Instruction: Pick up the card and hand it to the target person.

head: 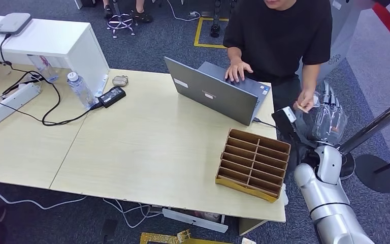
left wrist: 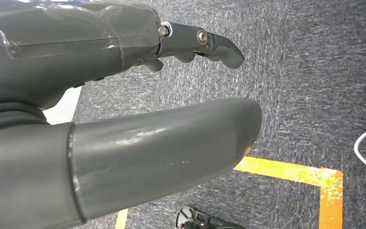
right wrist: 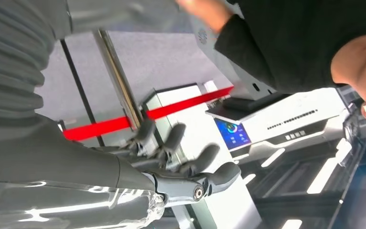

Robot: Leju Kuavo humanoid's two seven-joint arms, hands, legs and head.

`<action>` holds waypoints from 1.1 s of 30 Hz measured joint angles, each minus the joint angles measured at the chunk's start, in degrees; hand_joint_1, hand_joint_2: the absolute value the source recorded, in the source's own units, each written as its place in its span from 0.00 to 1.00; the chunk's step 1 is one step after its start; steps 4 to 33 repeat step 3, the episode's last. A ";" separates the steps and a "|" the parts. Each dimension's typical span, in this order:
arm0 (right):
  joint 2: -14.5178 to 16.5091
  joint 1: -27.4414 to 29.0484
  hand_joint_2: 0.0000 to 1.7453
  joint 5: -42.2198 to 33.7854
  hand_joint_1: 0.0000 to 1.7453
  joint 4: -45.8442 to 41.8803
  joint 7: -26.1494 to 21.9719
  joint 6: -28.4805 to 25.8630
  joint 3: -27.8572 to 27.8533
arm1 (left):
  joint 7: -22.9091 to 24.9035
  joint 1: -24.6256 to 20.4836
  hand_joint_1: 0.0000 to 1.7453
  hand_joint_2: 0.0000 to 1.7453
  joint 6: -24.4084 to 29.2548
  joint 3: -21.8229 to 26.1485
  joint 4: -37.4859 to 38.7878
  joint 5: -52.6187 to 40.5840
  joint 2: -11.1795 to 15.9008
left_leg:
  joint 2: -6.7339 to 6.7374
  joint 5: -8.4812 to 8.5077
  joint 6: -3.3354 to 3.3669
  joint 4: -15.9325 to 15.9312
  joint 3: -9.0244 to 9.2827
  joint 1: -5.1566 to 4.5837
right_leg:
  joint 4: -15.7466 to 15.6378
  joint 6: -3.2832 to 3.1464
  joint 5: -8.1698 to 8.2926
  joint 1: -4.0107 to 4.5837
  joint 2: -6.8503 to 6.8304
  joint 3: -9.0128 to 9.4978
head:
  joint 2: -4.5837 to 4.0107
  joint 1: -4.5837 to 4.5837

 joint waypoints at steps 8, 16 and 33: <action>0.20 0.65 1.00 -0.98 0.00 0.02 -1.01 0.00 -0.74 | 0.30 0.00 0.00 0.00 0.07 -0.37 -0.01 -0.02 -0.18 | 0.00 0.00 0.00 0.00 0.00 0.00 | 0.00 0.00 0.00 0.00 0.00 0.00 | 0.00 -0.01; 0.20 0.65 1.00 -0.98 0.00 0.02 -1.01 0.00 -0.74 | 0.30 0.00 0.00 0.00 0.07 -0.37 -0.01 -0.02 -0.18 | 0.00 0.00 0.00 0.00 0.00 0.00 | 0.00 0.00 0.00 0.00 0.00 0.00 | 0.00 -0.01; 0.20 0.65 1.00 -0.98 0.00 0.02 -1.01 0.00 -0.74 | 0.30 0.00 0.00 0.00 0.07 -0.37 -0.01 -0.02 -0.18 | 0.00 0.00 0.00 0.00 0.00 0.00 | 0.00 0.00 0.00 0.00 0.00 0.00 | 0.00 -0.01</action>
